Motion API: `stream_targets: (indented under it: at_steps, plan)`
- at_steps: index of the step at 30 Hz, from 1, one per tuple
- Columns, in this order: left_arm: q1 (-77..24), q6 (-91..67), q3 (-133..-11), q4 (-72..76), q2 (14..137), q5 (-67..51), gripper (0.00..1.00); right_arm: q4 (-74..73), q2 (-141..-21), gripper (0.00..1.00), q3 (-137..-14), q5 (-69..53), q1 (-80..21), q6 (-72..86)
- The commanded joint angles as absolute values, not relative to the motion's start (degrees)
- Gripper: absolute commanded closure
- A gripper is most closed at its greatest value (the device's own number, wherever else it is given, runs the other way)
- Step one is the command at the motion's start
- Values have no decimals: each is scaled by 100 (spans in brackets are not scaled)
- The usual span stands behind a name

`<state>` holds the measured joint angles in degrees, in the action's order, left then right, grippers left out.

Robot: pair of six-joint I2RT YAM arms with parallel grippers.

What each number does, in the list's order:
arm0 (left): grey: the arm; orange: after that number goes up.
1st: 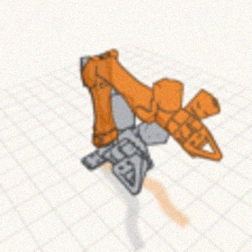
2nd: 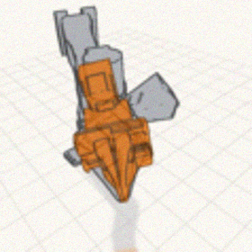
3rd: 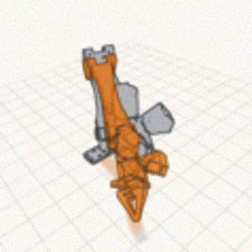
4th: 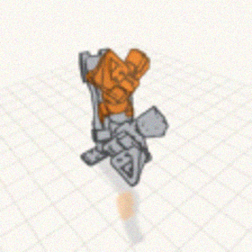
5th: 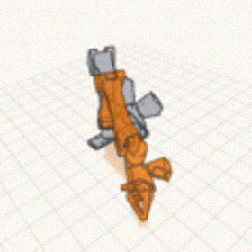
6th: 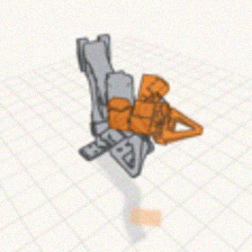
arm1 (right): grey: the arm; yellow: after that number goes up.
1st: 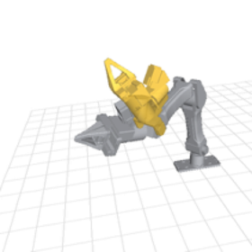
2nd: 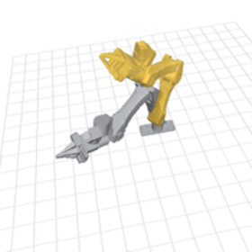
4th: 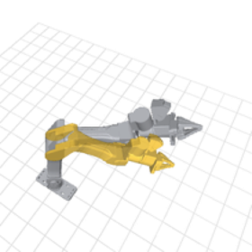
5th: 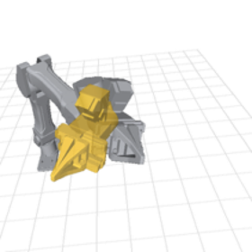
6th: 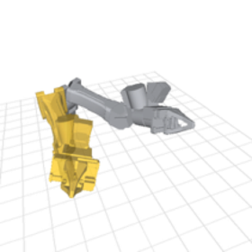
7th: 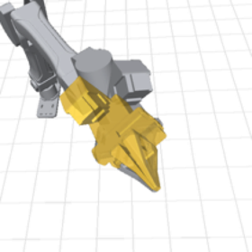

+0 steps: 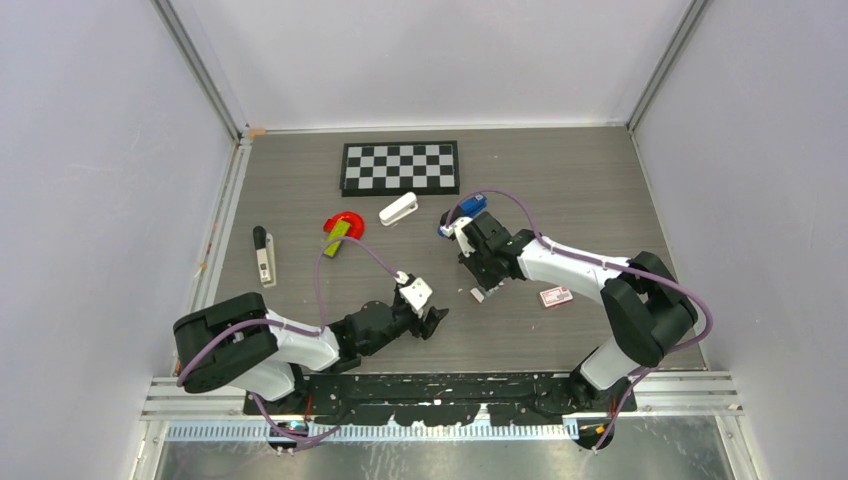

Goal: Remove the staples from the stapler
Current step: Place the staple in the staple box.

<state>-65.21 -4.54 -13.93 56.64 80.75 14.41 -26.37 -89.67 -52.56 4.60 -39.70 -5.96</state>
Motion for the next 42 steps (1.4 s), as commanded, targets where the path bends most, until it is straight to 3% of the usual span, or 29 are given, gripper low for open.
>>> stream_targets:
  at_steps: [1,22,42]
  plan:
    - [-6551,-501,-1393,5845,7995,1439,37,-2506,-9005,82,-5484,380,-4008,-598]
    - [-6553,-519,-1345,5845,7930,1433,37,-2536,-9102,81,-5484,620,-4005,-676]
    - [-6554,-501,-1336,5838,7828,1441,36,-2720,-9082,72,-5563,571,-4003,-782]
